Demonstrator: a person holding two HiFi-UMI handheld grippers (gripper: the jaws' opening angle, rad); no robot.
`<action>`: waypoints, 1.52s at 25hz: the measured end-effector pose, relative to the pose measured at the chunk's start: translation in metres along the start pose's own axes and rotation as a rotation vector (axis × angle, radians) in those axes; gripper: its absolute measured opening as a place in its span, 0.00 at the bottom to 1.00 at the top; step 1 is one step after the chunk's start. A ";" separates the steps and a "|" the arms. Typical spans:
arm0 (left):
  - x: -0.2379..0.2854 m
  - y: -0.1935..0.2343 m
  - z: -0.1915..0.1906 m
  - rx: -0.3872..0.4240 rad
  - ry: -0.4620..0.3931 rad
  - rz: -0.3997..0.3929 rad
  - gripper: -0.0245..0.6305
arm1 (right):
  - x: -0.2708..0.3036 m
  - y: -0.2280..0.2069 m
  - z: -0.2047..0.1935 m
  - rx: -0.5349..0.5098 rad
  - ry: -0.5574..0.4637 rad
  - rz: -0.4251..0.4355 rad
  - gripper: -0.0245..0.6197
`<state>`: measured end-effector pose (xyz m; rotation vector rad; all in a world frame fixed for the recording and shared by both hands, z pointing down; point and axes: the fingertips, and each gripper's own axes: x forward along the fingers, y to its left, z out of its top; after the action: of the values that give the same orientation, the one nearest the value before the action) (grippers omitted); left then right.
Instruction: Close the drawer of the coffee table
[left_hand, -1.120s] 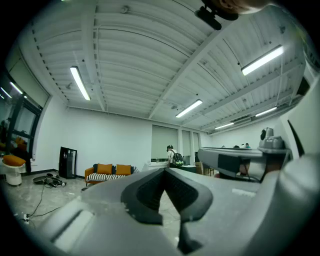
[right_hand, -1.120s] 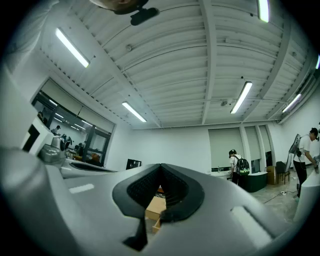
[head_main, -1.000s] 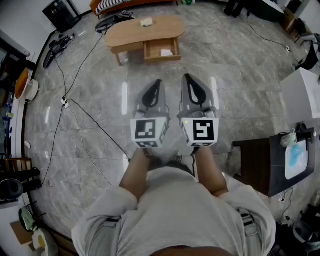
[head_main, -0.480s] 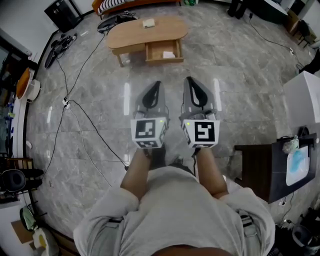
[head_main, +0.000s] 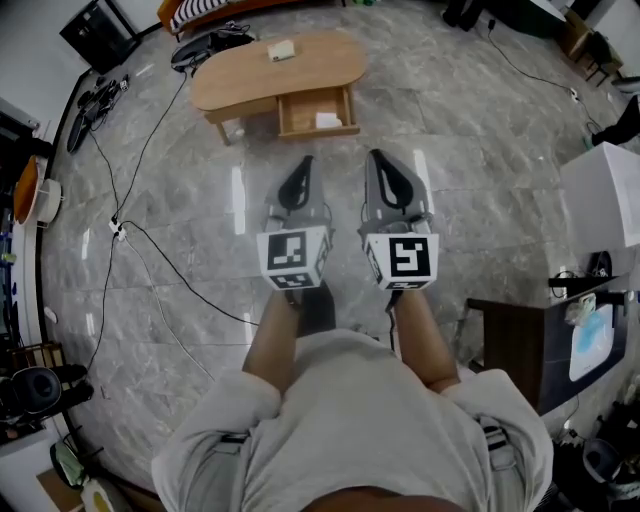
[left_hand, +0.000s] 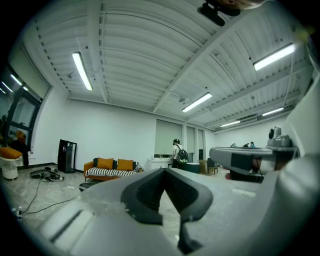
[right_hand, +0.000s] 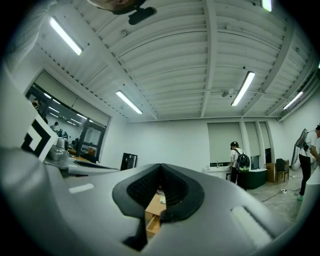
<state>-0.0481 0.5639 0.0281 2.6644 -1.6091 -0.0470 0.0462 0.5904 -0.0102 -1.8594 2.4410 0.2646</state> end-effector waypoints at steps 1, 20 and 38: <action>0.015 0.011 -0.001 0.000 0.005 0.001 0.07 | 0.017 -0.003 -0.004 0.000 0.009 -0.003 0.05; 0.209 0.194 -0.004 -0.024 0.055 0.004 0.07 | 0.265 -0.024 -0.045 -0.015 0.083 -0.054 0.05; 0.426 0.276 -0.082 -0.005 0.252 0.089 0.07 | 0.480 -0.135 -0.145 0.087 0.126 -0.003 0.05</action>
<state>-0.0900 0.0589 0.1167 2.4708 -1.6385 0.2744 0.0543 0.0741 0.0462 -1.8979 2.4852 0.0409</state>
